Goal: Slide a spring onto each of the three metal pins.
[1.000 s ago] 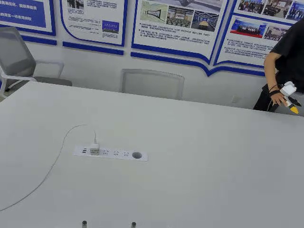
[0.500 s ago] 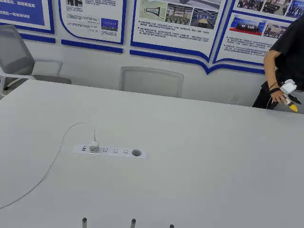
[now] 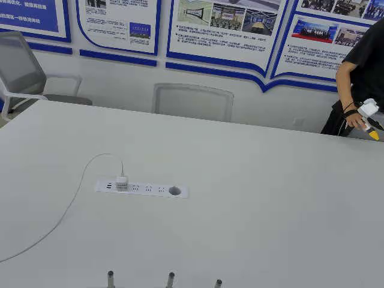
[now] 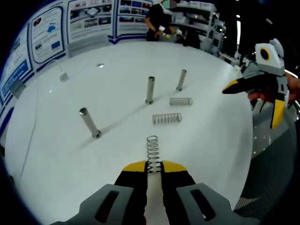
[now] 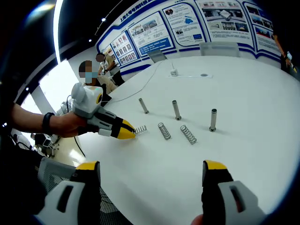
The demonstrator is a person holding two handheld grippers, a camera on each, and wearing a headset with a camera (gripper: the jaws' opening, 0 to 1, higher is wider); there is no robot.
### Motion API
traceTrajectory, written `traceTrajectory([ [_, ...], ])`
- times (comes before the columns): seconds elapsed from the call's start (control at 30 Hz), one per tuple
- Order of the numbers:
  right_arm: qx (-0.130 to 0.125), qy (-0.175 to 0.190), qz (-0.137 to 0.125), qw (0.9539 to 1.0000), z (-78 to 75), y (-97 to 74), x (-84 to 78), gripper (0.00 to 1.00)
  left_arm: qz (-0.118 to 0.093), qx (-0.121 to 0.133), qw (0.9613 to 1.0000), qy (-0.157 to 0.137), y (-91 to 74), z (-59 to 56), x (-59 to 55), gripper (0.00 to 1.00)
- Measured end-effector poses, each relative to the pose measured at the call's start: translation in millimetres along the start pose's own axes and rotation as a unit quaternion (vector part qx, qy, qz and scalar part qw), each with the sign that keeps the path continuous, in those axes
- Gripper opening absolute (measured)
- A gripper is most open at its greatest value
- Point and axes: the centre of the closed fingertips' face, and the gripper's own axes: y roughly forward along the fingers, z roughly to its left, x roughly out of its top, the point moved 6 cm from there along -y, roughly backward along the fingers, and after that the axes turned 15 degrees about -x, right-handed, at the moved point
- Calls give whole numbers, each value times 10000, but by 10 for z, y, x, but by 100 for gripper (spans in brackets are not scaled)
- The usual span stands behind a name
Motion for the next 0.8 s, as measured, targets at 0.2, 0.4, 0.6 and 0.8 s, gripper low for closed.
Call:
traceTrajectory([
  [0.2, 30, -78, 23, 10000, 11, -18, 5, 91, -36, -22, 10000, -36, -93, -56, -42, 10],
  [0.4, 94, -60, -11, 9999, 35, -22, 25, 91, -69, 0, 10000, -50, -211, -81, -86, 10],
  [0.6, 118, -63, 17, 9999, 41, -22, 24, 90, -30, 14, 10000, -20, -325, -98, -157, 10],
  [0.8, 138, -56, 43, 9999, 50, -17, 17, 90, -52, 28, 10000, -11, -414, -133, -182, 10],
])
